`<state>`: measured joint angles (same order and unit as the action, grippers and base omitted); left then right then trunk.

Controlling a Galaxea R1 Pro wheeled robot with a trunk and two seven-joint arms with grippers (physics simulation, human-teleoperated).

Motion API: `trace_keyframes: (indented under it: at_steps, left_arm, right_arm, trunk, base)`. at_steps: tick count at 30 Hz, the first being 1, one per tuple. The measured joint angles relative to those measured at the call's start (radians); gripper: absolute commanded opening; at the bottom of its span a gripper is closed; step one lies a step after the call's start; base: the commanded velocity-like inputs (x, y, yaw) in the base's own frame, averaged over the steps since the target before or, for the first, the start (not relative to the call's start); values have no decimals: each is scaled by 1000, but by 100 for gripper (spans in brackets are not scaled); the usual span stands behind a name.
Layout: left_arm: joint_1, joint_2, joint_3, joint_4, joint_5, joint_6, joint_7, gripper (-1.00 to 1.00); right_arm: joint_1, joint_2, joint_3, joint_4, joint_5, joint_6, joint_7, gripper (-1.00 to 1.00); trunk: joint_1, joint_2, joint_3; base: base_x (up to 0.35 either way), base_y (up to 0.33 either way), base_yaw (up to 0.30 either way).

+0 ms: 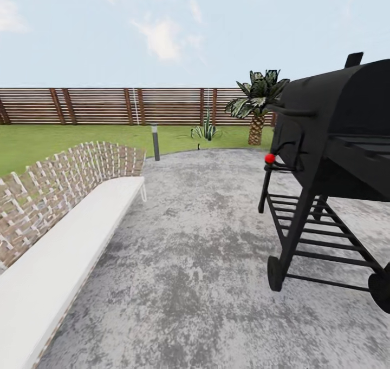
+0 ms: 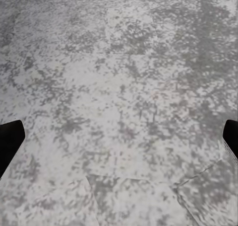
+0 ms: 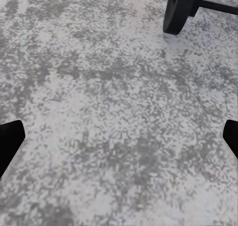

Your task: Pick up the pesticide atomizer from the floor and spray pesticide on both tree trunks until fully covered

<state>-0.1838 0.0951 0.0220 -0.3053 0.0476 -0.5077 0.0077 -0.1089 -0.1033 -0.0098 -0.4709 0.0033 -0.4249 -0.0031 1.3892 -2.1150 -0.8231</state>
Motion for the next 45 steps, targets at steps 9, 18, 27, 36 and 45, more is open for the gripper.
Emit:
trace_keyframes:
  at_steps: [9,18,27,36,45]
  left_arm:
    - [0,0,1,0,0,0,0,100]
    - [1,0,1,0,0,2,0,100]
    - [0,0,2,0,0,0,0,100]
    - [0,1,1,0,0,0,0,100]
    - [0,1,0,0,0,0,0,100]
  right_arm:
    - [0,0,-1,0,0,0,0,100]
    - [0,0,-1,0,0,0,0,100]
    - [0,0,-1,0,-1,0,0,100]
    - [0,0,-2,-3,-2,-1,0,100]
    - [0,-1,-5,-9,-3,-2,0,100]
  trunk:
    - [0,0,0]
    - [0,0,0]
    - [0,0,0]
    - [0,0,0]
    - [0,0,0]
  base:
    - [339,0,0]
    - [339,0,0]
    - [339,50,0]
    - [339,138,0]
    - [339,44,0]
